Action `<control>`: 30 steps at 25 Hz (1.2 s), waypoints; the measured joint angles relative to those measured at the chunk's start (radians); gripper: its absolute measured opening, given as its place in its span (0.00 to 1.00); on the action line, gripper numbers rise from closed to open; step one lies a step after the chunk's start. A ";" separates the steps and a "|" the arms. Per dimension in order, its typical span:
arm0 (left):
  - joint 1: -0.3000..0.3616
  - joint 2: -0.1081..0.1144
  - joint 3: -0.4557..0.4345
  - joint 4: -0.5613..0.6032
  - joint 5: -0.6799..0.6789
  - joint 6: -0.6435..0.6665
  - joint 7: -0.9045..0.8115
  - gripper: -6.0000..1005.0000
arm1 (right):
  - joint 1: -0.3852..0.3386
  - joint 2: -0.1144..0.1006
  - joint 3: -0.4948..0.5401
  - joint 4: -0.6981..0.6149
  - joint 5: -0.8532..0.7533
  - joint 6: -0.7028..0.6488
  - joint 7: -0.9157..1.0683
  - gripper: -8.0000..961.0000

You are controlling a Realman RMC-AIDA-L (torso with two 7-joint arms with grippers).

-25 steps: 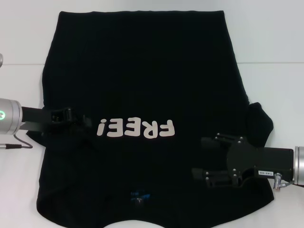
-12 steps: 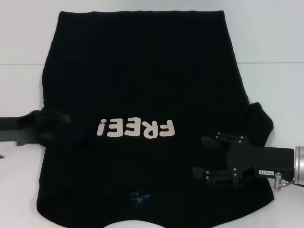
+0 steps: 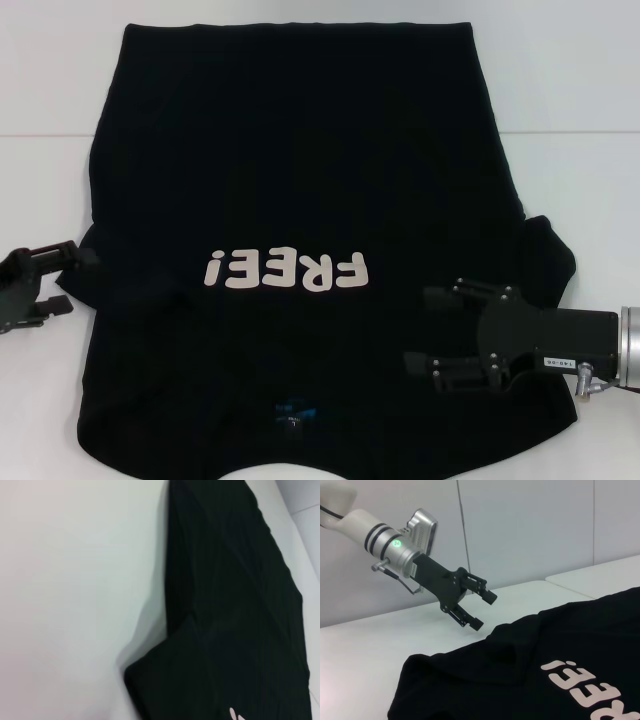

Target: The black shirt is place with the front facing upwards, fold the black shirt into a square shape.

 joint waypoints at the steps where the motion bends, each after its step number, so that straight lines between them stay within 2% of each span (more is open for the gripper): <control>1: -0.001 -0.001 0.001 -0.007 0.000 -0.009 0.001 0.88 | 0.000 0.000 0.000 0.000 0.000 0.000 0.000 0.97; 23: -0.025 -0.011 0.042 -0.062 0.004 -0.142 0.007 0.88 | -0.003 0.000 0.000 0.000 0.000 0.000 0.000 0.96; 30: -0.036 -0.023 0.063 -0.064 0.004 -0.166 0.009 0.88 | -0.004 0.000 0.000 0.000 0.000 0.000 0.000 0.96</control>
